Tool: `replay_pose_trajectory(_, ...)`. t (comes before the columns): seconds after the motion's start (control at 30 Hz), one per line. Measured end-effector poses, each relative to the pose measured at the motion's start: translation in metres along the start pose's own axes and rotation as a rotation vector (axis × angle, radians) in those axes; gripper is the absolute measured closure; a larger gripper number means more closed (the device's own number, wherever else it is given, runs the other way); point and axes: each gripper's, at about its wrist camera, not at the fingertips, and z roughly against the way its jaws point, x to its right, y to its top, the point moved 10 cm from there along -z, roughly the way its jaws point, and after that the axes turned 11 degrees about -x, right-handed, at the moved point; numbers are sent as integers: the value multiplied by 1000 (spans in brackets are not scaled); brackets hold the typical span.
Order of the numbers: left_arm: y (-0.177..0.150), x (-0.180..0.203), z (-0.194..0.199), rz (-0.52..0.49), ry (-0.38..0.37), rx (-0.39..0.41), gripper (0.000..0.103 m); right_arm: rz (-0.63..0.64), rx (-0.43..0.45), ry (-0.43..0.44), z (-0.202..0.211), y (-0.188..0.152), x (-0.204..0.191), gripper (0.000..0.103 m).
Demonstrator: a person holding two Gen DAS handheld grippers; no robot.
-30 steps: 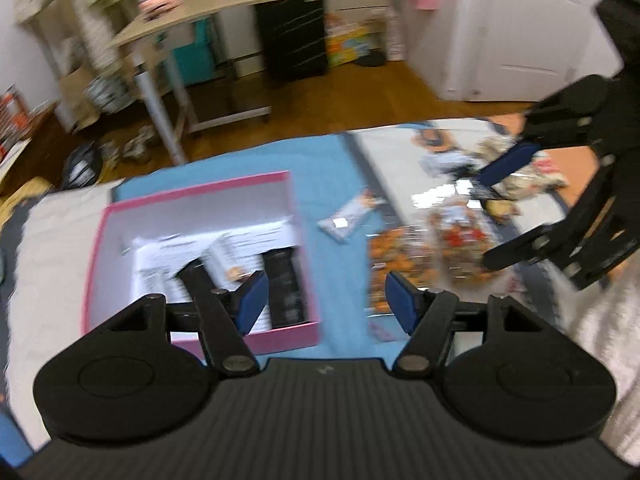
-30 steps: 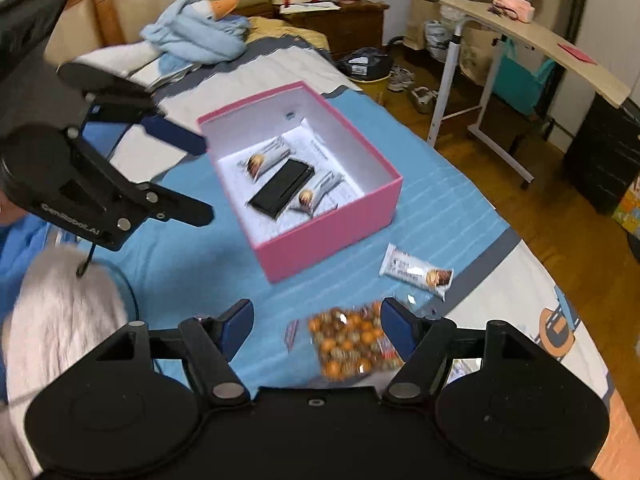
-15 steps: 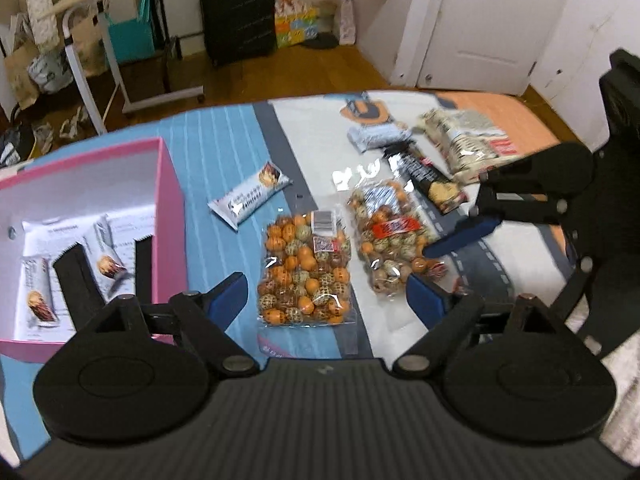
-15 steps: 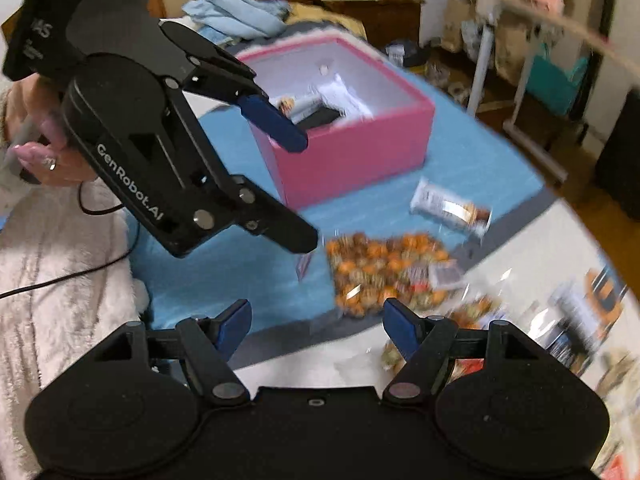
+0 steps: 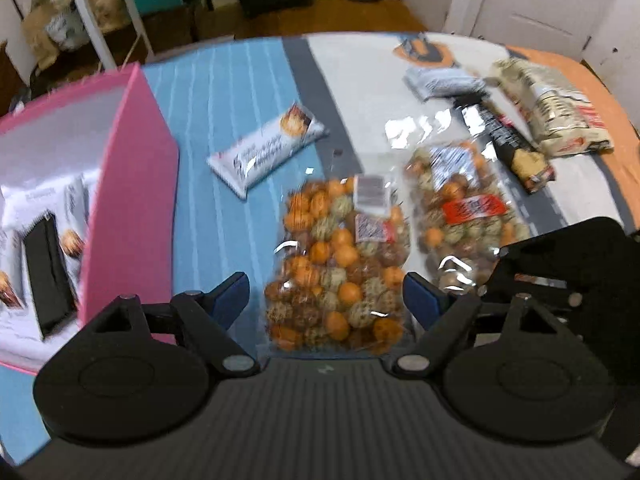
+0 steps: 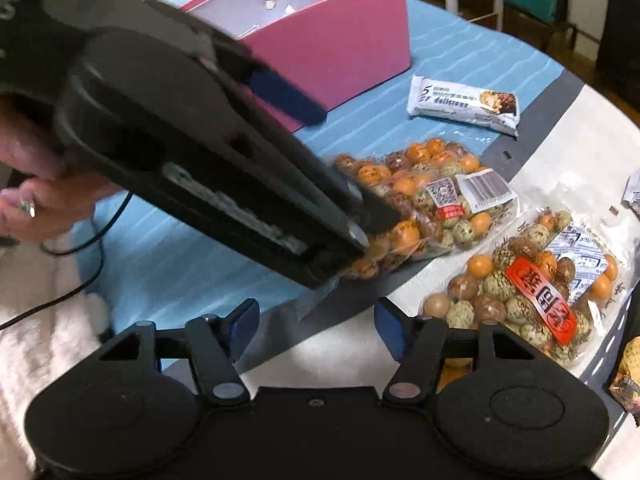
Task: Organize snacks
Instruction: 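Grasp the clear bag of orange speckled nuts with the left tool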
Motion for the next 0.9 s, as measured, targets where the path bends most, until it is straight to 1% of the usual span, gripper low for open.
replay_pose_trajectory(0.07, -1, -5, -8, 10, 7, 2, 19, -26, 9, -13, -4, 3, 1, 35)
replay_pose_trajectory(0.13, -1, -8, -10, 28, -14, 17, 19, -45, 20, -37, -6, 4, 2, 35)
replay_pose_trajectory(0.27, -1, -13, -14, 69, -71, 17, 19, -57, 40, -67, -10, 8, 2, 34)
replay_pose_trajectory(0.3, -3, -14, -16, 86, -94, 12, 20, -55, 42, -70, -11, 9, 1, 34)
replay_pose_trajectory(0.37, -6, -13, -20, 130, -173, -26, 22, -40, 41, -76, -13, 11, 1, 32)
replay_pose_trajectory(0.4, -8, -12, -21, 141, -204, -40, 24, -32, 40, -81, -14, 11, 0, 32)
replay_pose_trajectory(0.43, -10, -12, -20, 136, -210, -41, 26, -30, 36, -87, -16, 11, 3, 31)
replay_pose_trajectory(0.5, -13, -12, -16, 141, -216, -43, 34, -29, 33, -94, -14, 8, 2, 30)
replay_pose_trajectory(0.6, -20, -11, -12, 169, -267, -63, 38, -76, 24, -109, -12, 7, 4, 29)
replay_pose_trajectory(0.63, -23, -10, -12, 181, -288, -71, 38, -95, 17, -119, -11, 6, 3, 27)
replay_pose_trajectory(0.67, -25, -11, -12, 190, -300, -77, 38, -105, 7, -122, -10, 5, 1, 27)
replay_pose_trajectory(0.8, -24, -9, -13, 195, -286, -73, 38, -84, 7, -152, -11, 5, 1, 28)
replay_pose_trajectory(0.87, -22, -9, -15, 204, -278, -68, 37, -72, 20, -182, -10, 7, 3, 28)
replay_pose_trajectory(0.9, -21, -11, -16, 220, -280, -68, 36, -70, 20, -180, -11, 8, 5, 27)
